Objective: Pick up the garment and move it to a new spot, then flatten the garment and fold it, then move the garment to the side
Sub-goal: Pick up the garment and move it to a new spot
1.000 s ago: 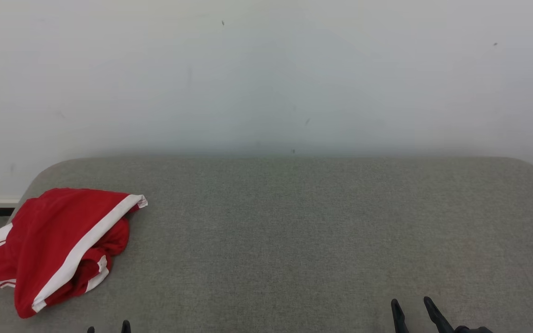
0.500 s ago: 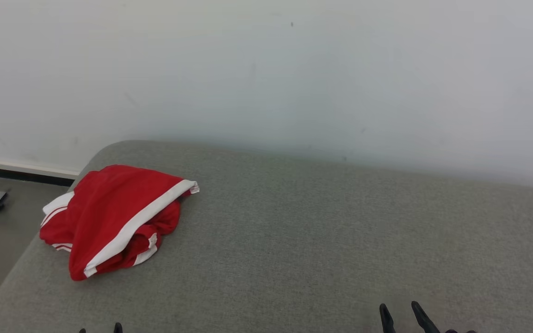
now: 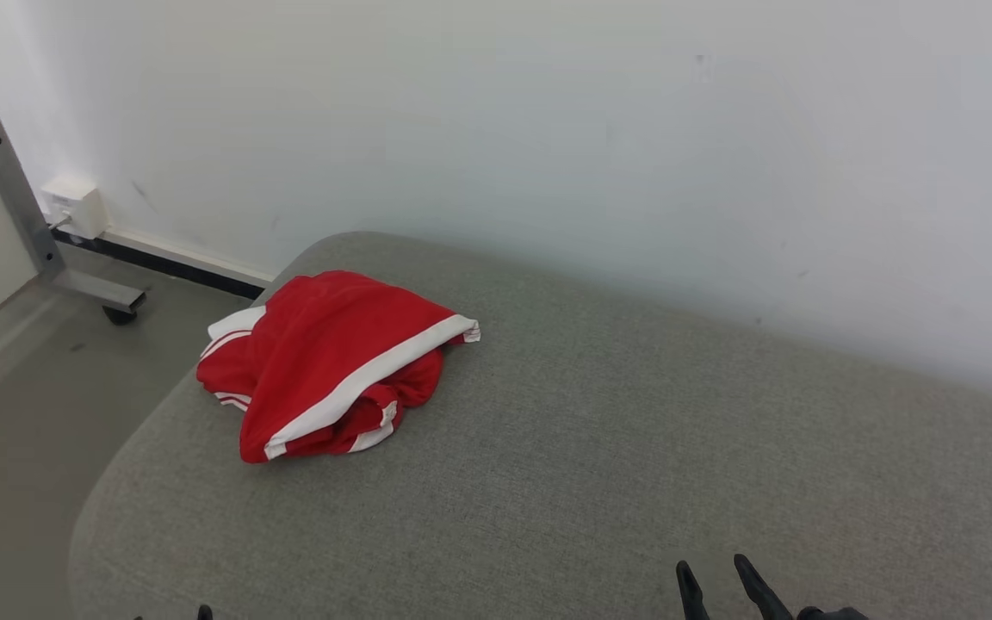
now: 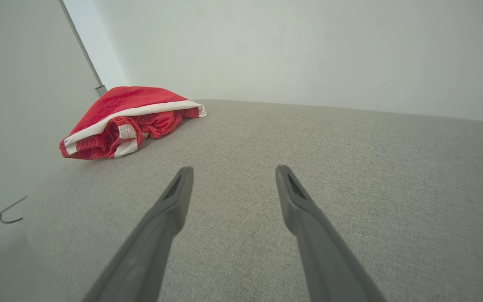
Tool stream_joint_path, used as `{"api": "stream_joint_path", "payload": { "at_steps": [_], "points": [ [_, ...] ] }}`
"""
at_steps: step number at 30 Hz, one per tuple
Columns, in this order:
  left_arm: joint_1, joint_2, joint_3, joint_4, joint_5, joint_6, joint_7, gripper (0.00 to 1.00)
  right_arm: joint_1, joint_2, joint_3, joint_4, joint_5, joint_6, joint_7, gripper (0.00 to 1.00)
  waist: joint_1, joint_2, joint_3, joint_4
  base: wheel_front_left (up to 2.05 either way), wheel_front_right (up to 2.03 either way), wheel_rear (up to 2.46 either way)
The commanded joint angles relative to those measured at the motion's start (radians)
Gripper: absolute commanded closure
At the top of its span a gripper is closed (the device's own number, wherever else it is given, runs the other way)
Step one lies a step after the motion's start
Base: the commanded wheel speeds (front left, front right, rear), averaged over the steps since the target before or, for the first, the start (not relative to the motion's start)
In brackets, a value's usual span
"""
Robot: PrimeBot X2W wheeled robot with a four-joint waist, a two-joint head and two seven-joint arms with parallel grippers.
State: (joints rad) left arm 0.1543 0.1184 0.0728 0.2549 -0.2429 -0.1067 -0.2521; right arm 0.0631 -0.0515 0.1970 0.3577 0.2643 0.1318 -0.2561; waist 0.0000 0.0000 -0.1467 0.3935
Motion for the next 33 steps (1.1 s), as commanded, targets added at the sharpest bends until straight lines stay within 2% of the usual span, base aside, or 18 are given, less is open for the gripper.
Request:
{"api": "stream_joint_path", "payload": {
  "at_steps": [1, 20, 27, 33],
  "points": [
    [0.004, 0.002, 0.002, -0.007, -0.007, 0.002, 0.000, 0.00, -0.016, 0.001, 0.006, 0.004, 0.011, -0.002, -0.006, 0.00, 0.0000, 0.0000, 0.027, 0.038, 0.00, 0.00, 0.00],
    [-0.022, -0.003, -0.004, 0.017, -0.032, 0.005, -0.007, 0.00, -0.059, 0.001, 0.035, 0.036, 0.006, -0.002, -0.010, 0.00, 0.0000, 0.0000, 0.065, 0.073, 0.00, 0.00, 0.00],
    [-0.145, 0.046, -0.071, 0.065, -0.067, -0.017, 0.114, 0.00, -0.032, -0.007, 0.006, 0.011, -0.016, -0.002, -0.009, 0.00, 0.0000, 0.0000, 0.089, 0.086, 0.00, 0.00, 0.00],
    [-0.336, 0.086, -0.111, 0.081, -0.183, -0.024, 0.263, 0.00, -0.063, -0.044, 0.003, -0.085, -0.054, -0.002, 0.048, 0.00, 0.0000, 0.0000, 0.240, 0.032, 0.00, 0.00, 0.00]
  ]
}}
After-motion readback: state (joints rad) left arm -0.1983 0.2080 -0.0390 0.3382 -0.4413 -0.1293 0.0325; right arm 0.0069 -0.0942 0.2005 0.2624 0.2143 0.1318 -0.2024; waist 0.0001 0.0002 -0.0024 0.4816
